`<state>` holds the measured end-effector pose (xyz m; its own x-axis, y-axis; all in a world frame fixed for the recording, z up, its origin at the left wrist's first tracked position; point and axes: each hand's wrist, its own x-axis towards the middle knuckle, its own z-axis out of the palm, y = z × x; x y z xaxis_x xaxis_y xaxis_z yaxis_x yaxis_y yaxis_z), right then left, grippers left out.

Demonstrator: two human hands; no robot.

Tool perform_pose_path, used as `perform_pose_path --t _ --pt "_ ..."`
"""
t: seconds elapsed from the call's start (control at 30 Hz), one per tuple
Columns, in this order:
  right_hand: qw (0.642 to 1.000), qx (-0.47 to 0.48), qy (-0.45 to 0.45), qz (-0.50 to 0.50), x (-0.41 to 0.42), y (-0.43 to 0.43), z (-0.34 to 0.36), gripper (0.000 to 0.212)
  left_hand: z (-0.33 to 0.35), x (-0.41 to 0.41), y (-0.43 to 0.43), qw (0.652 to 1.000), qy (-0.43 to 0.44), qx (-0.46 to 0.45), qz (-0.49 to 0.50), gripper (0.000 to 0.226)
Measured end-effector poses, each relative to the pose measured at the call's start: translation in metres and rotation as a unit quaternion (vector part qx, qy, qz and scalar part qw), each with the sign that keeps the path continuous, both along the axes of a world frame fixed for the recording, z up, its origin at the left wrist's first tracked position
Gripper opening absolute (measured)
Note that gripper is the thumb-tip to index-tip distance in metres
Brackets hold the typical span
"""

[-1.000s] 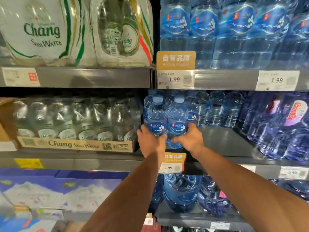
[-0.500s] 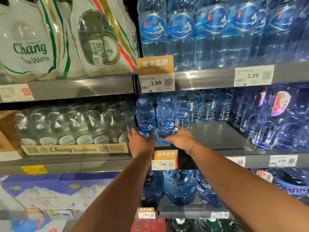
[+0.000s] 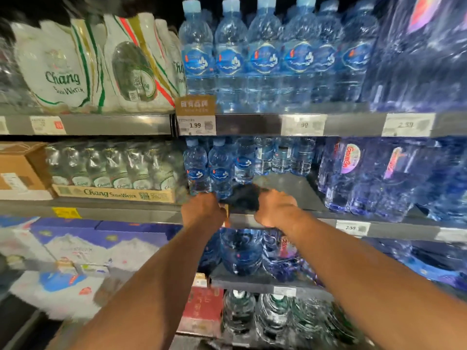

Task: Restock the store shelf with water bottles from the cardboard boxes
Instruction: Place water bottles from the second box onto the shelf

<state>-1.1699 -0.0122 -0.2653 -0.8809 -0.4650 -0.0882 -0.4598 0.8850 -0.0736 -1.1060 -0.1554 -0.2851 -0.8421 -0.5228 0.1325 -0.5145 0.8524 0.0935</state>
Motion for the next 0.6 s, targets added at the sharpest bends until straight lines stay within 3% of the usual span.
perform_pose_path --t 0.37,0.6 --pt "0.995 0.013 -0.009 -0.102 0.056 0.102 -0.010 0.038 -0.010 0.032 0.109 0.984 -0.058 -0.027 -0.164 0.030" --pt "0.985 0.045 -0.043 -0.158 0.110 0.168 -0.035 0.045 -0.040 0.067 0.175 0.970 -0.088 0.007 -0.227 0.029"
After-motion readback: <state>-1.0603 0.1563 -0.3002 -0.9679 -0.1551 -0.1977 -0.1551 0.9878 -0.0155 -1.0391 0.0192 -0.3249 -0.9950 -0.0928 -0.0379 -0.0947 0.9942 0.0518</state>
